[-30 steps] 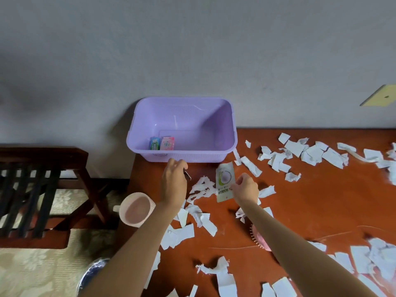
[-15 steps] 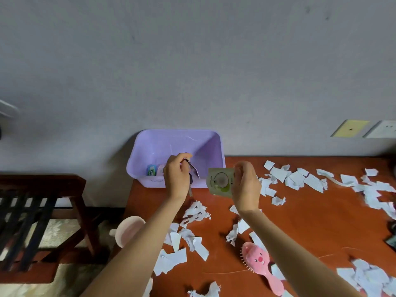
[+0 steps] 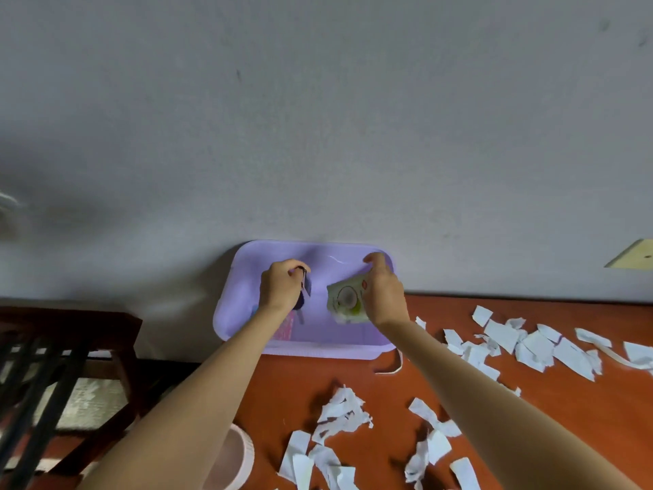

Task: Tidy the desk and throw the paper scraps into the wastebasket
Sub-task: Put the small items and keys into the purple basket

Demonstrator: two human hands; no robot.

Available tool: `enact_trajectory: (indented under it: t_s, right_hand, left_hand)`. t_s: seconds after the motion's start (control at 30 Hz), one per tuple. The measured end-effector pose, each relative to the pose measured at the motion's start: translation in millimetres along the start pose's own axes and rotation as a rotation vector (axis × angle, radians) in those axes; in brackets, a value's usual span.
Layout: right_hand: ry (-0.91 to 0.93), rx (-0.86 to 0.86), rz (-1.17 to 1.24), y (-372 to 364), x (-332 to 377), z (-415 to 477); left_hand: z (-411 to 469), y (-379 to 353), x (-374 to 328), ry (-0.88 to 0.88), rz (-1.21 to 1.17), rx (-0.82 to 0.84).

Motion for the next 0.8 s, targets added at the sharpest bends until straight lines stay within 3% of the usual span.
enact_trajectory:
  t_s: [0.1,0.3,0.63,0.8]
  right_hand:
    - [0.109,0.181,-0.219,-34.7,2.4,22.5]
    - [0.228,0.535,-0.332,-99.9,13.6,48.1]
    - [-0.020,0.522,-0.120,-154.1,-5.6,69.6]
    - [-0.249,0.430,-0.298,-142.2,-31.4,70.1]
  left_hand:
    - [14.2,-8.9,19.9,-0.002,0.002,0.079]
    - [31.5,-11.3,57.4,0.126,-0.118,0.044]
    - [47.2,0.1,93.1,0.205,-0.033,-0.018]
    - [53.5,0.2,99.0,0.222,-0.042,0.017]
Point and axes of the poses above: each hand's wrist, its own z-axis towards the middle knuckle, its own y-axis out of the back of the hand, x = y × z, the point moved 5 cm from there along z, towards the middle knuckle, and after that the axes turned 9 degrees about -y, right-handed, at the moved point
